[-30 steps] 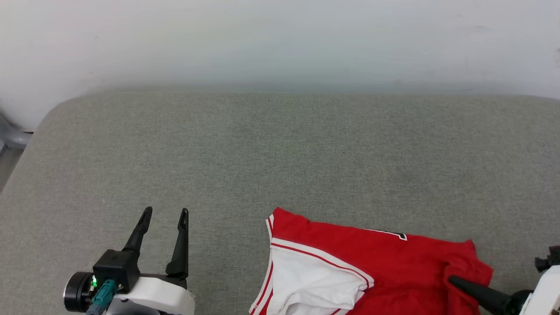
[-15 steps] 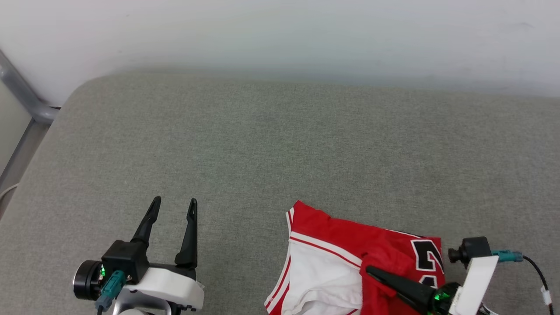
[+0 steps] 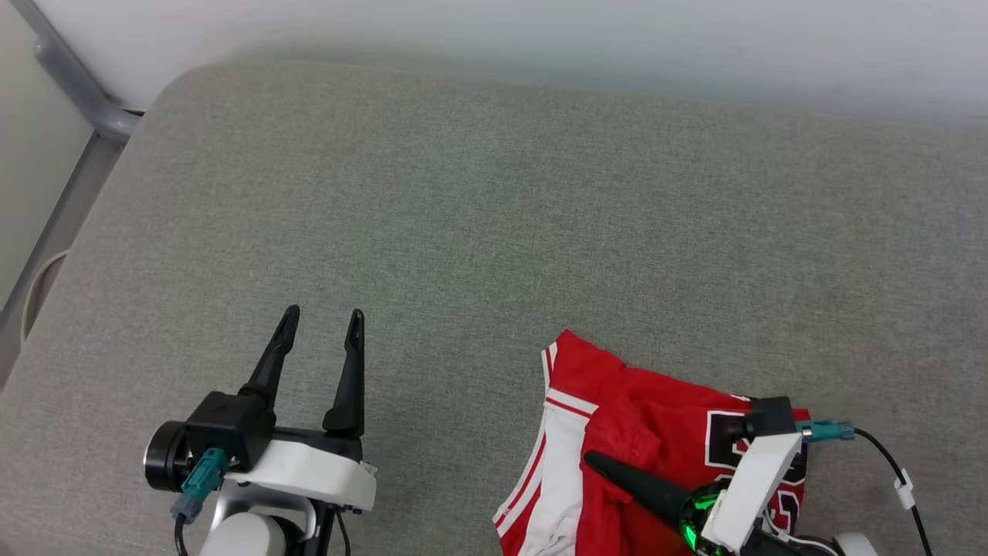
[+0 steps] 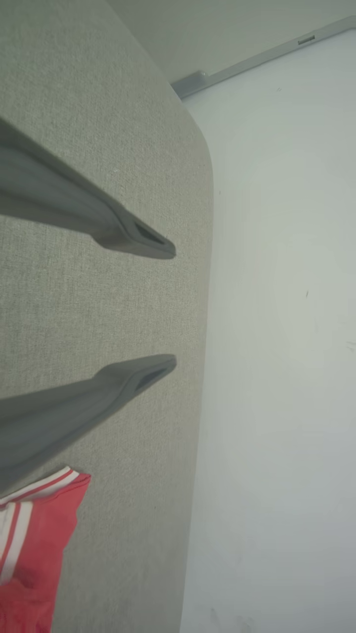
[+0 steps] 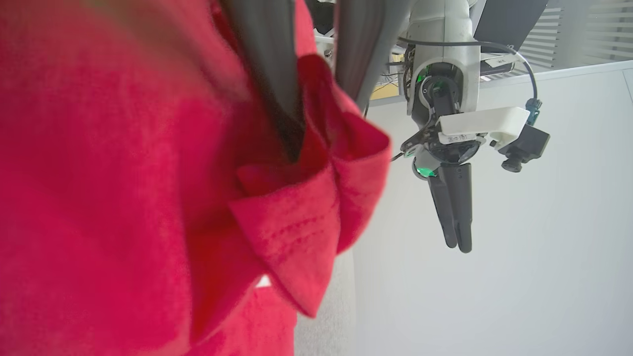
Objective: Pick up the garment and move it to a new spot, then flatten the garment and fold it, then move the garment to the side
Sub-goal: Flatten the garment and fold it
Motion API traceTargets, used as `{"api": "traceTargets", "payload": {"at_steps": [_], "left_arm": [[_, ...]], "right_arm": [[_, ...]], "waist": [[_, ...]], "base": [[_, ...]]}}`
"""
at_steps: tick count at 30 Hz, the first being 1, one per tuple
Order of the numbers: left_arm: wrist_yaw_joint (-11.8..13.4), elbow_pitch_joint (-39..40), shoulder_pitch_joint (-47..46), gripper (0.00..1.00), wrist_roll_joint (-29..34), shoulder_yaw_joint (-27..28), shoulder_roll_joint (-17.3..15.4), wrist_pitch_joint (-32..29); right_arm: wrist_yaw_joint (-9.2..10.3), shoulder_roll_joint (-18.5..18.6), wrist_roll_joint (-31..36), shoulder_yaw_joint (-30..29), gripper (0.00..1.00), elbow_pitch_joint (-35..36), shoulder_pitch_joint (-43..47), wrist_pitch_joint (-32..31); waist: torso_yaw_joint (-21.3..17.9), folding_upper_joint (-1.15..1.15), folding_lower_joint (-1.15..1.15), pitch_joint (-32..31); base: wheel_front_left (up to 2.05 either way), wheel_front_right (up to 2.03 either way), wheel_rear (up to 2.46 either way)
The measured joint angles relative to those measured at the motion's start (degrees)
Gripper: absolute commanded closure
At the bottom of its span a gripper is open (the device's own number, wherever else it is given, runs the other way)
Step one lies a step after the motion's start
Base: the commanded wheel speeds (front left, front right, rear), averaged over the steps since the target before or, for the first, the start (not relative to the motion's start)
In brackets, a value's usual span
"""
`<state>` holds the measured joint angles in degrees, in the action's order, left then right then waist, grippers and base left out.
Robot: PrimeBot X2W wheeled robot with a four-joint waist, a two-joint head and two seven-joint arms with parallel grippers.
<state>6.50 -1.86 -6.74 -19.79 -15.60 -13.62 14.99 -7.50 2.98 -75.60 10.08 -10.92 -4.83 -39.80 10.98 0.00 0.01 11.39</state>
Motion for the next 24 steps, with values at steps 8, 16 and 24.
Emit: {"api": "traceTargets", "payload": {"at_steps": [8,16,24], "left_arm": [[-1.92,-1.19,0.13,0.00,2.10,2.56,1.83,0.00],[-2.97,-1.94,1.03,0.00,3.52,4.28,2.05,0.01],[-2.71,-3.10,2.21,0.00,4.01,5.89,1.49,0.07]], "right_arm": [[0.01,0.71,2.78,1.16,0.00,2.30,-0.82,5.02],[0.00,5.72,12.46,0.36,0.00,9.09,-1.05,15.28],[0.00,9.35,25.44,-8.29,0.00,8.51,-0.24,25.68]], "waist": [[-0.13,0.00,0.00,-0.27],[-2.55,0.00,0.00,-2.59],[-6.39,0.00,-0.01,-4.62]], "base": [[0.00,0.00,0.00],[0.00,0.00,0.00],[0.00,0.00,0.00]]}}
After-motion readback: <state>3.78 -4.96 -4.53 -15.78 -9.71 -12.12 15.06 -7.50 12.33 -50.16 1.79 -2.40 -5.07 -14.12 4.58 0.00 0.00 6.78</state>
